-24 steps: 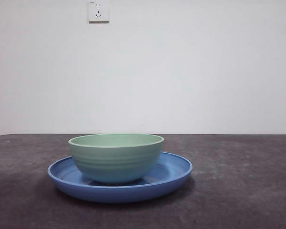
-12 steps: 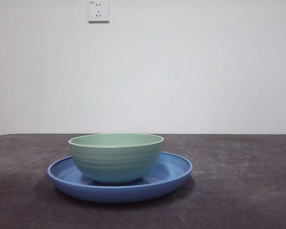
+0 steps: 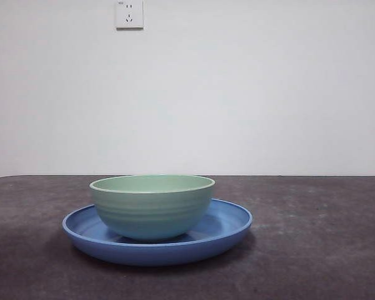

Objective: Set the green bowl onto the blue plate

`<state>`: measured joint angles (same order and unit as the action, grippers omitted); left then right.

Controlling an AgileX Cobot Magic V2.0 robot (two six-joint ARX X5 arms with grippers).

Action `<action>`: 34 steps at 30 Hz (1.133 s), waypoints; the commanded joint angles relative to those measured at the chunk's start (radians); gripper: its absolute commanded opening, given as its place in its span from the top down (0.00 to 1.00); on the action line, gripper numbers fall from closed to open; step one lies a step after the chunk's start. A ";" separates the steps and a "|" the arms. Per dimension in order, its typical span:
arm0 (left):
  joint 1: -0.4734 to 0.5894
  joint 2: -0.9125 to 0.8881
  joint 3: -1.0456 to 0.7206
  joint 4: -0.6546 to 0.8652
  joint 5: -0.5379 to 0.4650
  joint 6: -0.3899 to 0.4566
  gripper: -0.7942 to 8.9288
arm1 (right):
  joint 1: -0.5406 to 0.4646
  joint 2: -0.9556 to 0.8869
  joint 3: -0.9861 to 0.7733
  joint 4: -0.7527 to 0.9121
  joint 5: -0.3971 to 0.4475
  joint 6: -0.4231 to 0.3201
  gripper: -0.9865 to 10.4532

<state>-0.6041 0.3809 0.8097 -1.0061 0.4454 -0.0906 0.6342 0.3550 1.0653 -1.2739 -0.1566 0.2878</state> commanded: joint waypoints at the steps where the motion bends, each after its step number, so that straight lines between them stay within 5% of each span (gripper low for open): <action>1: -0.005 0.002 0.006 0.011 0.003 0.011 0.89 | 0.005 0.001 0.014 0.012 0.000 -0.008 0.89; 13: -0.002 -0.007 0.005 0.007 0.003 0.011 0.89 | 0.005 0.001 0.014 0.012 0.000 -0.008 0.89; 18: 0.142 -0.050 0.004 0.008 0.004 0.014 0.89 | 0.005 0.001 0.014 0.012 0.001 -0.008 0.89; 21: 0.263 -0.079 -0.001 0.048 -0.021 0.151 0.89 | 0.005 0.001 0.014 0.012 0.001 -0.008 0.89; 26: 0.452 -0.125 -0.074 0.235 -0.024 0.351 0.89 | 0.005 0.001 0.014 0.012 0.001 -0.008 0.89; 34: 0.584 -0.179 -0.406 0.689 -0.189 0.279 0.89 | 0.005 0.001 0.014 0.012 0.002 -0.008 0.89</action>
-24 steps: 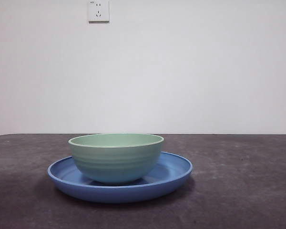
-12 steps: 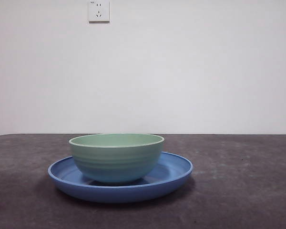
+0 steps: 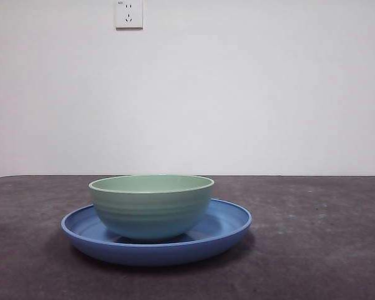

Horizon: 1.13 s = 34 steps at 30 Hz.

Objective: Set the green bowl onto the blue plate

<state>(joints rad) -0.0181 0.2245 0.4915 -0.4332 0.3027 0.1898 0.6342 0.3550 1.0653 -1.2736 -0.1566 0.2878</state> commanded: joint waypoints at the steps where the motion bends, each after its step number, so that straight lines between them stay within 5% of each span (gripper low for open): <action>1: 0.002 -0.041 -0.145 0.170 -0.090 -0.001 0.89 | 0.005 0.001 0.014 0.012 0.001 -0.008 0.89; 10: 0.056 -0.220 -0.431 0.303 -0.258 -0.122 0.89 | 0.005 0.001 0.014 0.013 0.000 -0.008 0.89; 34: 0.057 -0.222 -0.480 0.245 -0.263 -0.180 0.89 | 0.005 0.001 0.014 0.013 0.001 -0.008 0.89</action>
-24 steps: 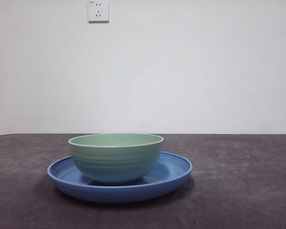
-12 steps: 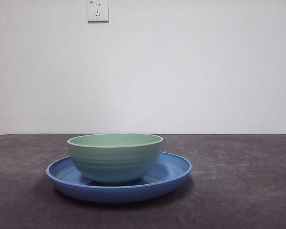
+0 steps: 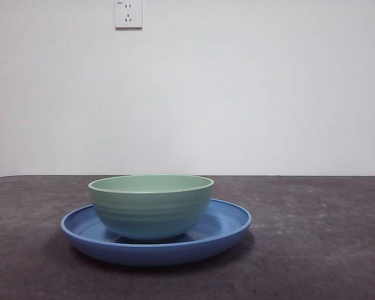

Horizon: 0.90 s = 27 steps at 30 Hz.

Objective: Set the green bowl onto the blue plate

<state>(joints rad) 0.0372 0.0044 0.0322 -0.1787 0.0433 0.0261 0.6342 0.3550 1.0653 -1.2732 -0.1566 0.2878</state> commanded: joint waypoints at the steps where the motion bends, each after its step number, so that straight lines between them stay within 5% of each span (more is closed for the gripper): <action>1: 0.002 -0.001 -0.021 -0.010 -0.004 -0.016 0.89 | 0.005 0.001 0.014 0.012 0.001 -0.008 0.89; 27: 0.002 -0.001 -0.021 -0.009 -0.075 -0.046 0.89 | 0.005 0.001 0.014 0.012 0.001 -0.008 0.89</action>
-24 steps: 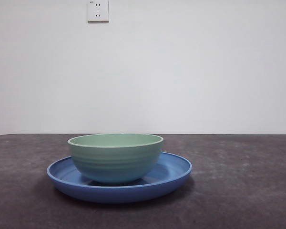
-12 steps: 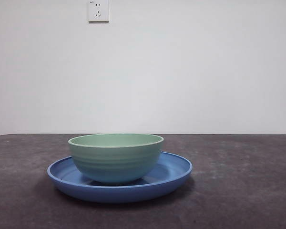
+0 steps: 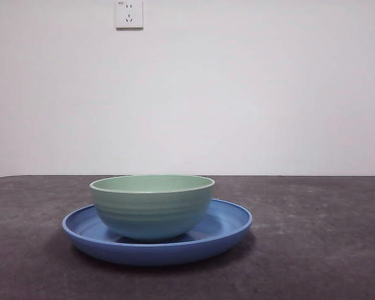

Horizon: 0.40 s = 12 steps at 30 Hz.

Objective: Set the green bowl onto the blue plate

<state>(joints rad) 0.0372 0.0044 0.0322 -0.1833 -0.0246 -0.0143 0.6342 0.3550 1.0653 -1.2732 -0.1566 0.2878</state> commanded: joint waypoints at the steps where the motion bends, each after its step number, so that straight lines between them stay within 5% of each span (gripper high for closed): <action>1: 0.002 -0.001 -0.021 -0.004 -0.007 -0.005 0.89 | 0.005 0.001 0.014 0.012 0.001 -0.008 0.89; 7: 0.002 -0.001 -0.021 -0.004 -0.007 -0.005 0.89 | -0.027 -0.003 0.014 0.011 0.006 -0.010 0.89; 12: 0.002 -0.001 -0.021 -0.004 -0.007 -0.005 0.89 | -0.273 -0.027 -0.005 0.076 0.010 -0.199 0.89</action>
<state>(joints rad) 0.0372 0.0048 0.0322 -0.1837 -0.0246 -0.0147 0.4007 0.3317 1.0569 -1.2263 -0.1528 0.1822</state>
